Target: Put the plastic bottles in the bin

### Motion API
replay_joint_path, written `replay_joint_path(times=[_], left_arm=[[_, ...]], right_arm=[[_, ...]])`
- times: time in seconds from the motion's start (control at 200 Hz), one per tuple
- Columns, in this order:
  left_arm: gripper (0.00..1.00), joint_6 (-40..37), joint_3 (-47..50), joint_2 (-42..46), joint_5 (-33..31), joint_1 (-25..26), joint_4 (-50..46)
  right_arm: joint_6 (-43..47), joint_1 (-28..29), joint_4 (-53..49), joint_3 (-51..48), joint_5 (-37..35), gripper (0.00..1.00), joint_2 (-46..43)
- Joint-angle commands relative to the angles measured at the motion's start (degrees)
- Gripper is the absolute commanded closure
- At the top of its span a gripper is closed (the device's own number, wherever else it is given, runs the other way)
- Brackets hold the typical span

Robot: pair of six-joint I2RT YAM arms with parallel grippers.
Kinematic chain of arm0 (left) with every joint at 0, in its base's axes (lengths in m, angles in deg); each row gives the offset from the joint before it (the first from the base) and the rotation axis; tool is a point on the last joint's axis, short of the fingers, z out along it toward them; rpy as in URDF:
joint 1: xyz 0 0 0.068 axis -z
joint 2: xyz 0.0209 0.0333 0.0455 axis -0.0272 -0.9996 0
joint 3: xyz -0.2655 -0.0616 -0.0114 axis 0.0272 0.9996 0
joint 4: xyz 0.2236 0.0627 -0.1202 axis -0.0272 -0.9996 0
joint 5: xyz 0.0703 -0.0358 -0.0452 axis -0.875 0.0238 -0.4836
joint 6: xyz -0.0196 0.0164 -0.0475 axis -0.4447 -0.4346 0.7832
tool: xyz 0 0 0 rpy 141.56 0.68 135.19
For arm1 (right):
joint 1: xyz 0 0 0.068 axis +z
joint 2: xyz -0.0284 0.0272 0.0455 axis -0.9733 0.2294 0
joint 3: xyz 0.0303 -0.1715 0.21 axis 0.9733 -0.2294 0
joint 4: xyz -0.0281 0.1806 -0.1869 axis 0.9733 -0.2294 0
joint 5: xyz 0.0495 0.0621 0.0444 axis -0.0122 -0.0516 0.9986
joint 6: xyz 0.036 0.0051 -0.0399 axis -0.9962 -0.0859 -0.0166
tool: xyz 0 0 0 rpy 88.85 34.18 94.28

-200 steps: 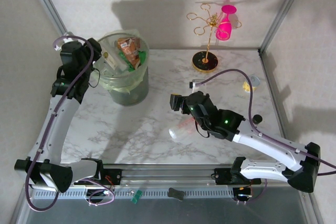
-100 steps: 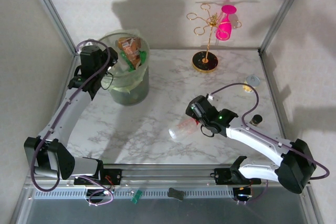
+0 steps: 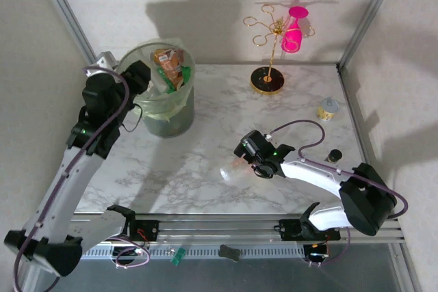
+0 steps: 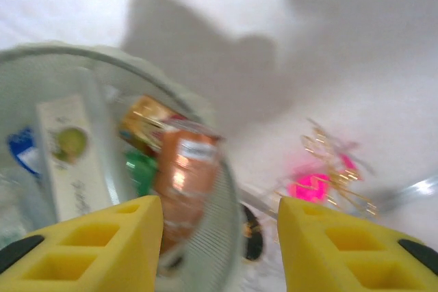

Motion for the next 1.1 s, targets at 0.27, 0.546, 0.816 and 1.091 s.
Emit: replay_joint_path(times=[0.27,0.546,0.816,1.091], left_arm=[[0.53,3.4,6.1,10.8,-5.0,11.1,-6.1],[0.52,5.3,12.0,13.5,-1.7,14.1,-7.6],[0.39,3.9,14.9,13.3,2.0,19.0,-8.3],[0.21,1.0,18.8,13.3,10.0,22.9,-1.5]], right_arm=[[-4.3,-0.5,5.3,-2.3,-0.9,0.21,7.2],[-1.8,-0.5,4.5,-1.4,-0.5,0.38,5.2],[8.4,-0.3,4.3,0.4,-2.8,0.50,-6.2],[28.9,0.3,16.7,2.4,3.9,0.51,-21.4]])
